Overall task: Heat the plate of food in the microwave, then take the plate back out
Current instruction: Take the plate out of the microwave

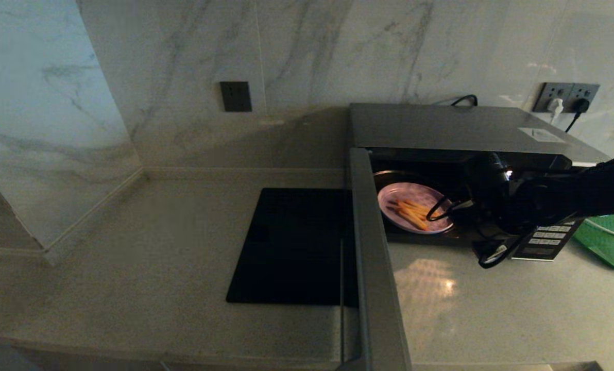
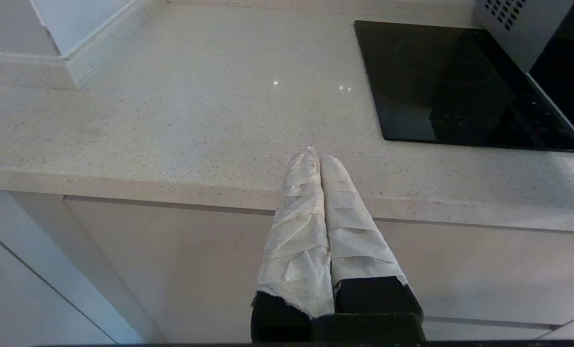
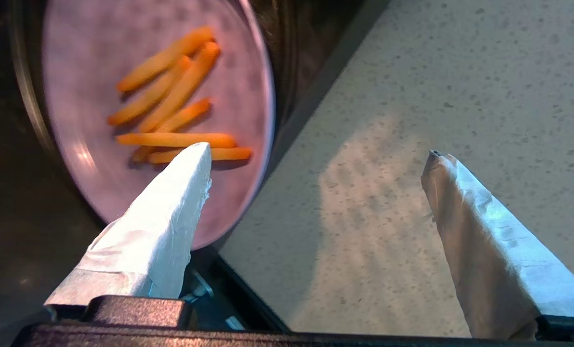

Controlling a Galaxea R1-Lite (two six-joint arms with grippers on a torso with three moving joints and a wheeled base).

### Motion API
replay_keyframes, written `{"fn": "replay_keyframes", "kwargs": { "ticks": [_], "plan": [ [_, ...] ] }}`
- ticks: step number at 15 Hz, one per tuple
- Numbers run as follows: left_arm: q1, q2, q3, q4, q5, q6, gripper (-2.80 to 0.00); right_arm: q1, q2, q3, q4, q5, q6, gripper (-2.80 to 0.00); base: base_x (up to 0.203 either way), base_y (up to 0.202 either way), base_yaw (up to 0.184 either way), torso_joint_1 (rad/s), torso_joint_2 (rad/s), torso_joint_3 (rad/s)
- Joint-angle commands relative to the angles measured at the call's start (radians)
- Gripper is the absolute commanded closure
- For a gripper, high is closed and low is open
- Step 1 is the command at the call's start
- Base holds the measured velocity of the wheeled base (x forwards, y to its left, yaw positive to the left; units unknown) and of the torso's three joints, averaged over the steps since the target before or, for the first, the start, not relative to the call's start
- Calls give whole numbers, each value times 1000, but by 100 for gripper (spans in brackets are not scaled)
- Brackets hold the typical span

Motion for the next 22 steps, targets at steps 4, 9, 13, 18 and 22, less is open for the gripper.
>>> {"fn": "replay_keyframes", "kwargs": {
  "ticks": [4,9,13,18,22],
  "plan": [
    [0,0,0,0,0,-1,0,2,13,0,1,59,-10,-280,0,0,0,0,0,0],
    [1,1,0,0,0,-1,0,2,31,1,1,73,-19,-280,0,0,0,0,0,0],
    [1,1,0,0,0,-1,0,2,37,4,1,73,-19,-280,0,0,0,0,0,0],
    [2,0,0,0,0,-1,0,2,60,-5,1,68,-25,-280,0,0,0,0,0,0],
    [2,0,0,0,0,-1,0,2,61,-49,10,60,-21,-280,0,0,0,0,0,0]
  ]
}}
